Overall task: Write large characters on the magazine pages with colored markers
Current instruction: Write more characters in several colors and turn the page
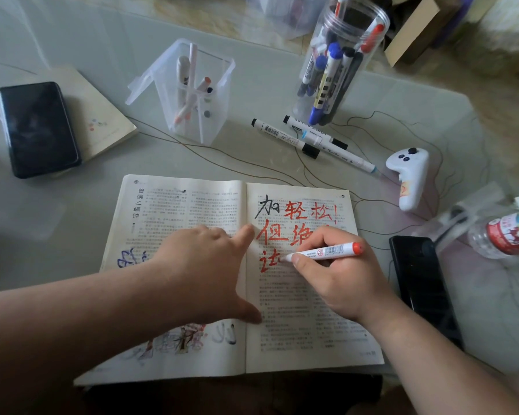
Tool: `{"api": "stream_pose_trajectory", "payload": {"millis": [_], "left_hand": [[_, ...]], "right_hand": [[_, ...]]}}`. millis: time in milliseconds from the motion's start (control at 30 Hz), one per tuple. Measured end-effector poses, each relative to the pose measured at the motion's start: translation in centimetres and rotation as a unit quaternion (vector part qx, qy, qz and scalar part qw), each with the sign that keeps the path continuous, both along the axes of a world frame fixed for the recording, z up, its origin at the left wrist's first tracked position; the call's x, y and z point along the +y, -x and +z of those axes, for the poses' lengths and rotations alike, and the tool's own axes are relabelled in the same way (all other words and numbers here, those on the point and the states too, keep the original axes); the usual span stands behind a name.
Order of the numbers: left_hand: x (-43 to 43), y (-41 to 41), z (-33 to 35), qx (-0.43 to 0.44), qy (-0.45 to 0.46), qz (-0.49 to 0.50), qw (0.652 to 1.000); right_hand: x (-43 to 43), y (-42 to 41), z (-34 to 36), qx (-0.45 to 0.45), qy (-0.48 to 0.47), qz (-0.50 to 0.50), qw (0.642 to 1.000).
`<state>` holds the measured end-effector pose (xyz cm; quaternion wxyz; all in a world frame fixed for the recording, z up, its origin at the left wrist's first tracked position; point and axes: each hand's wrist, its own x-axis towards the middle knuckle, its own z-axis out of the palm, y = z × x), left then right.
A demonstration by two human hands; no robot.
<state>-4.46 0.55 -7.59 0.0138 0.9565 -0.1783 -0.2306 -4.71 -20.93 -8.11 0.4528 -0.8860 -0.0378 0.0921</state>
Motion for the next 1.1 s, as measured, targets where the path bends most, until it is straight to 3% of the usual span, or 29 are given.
{"api": "stream_pose_trajectory", "payload": {"millis": [100, 267, 533, 633, 900, 1100], "left_hand": [[0.0, 0.0, 0.0, 0.0, -0.001, 0.0, 1.0], [-0.1, 0.0, 0.0, -0.001, 0.001, 0.0, 1.0], [-0.1, 0.0, 0.2, 0.001, -0.002, 0.001, 1.0], [-0.1, 0.0, 0.3, -0.001, 0.001, 0.001, 1.0], [-0.1, 0.0, 0.8, 0.011, 0.006, 0.006, 1.0], [-0.1, 0.3, 1.4, 0.018, 0.008, -0.003, 1.0]], "right_hand": [[0.1, 0.3, 0.4, 0.03, -0.007, 0.045, 0.999], [-0.1, -0.2, 0.2, 0.015, -0.007, -0.027, 1.0], [0.1, 0.3, 0.6, 0.04, -0.003, 0.05, 0.998], [0.0, 0.2, 0.4, 0.034, -0.019, 0.021, 0.999], [-0.4, -0.3, 0.5, 0.046, 0.035, 0.02, 0.998], [-0.9, -0.6, 1.0, 0.019, -0.139, -0.036, 0.99]]}}
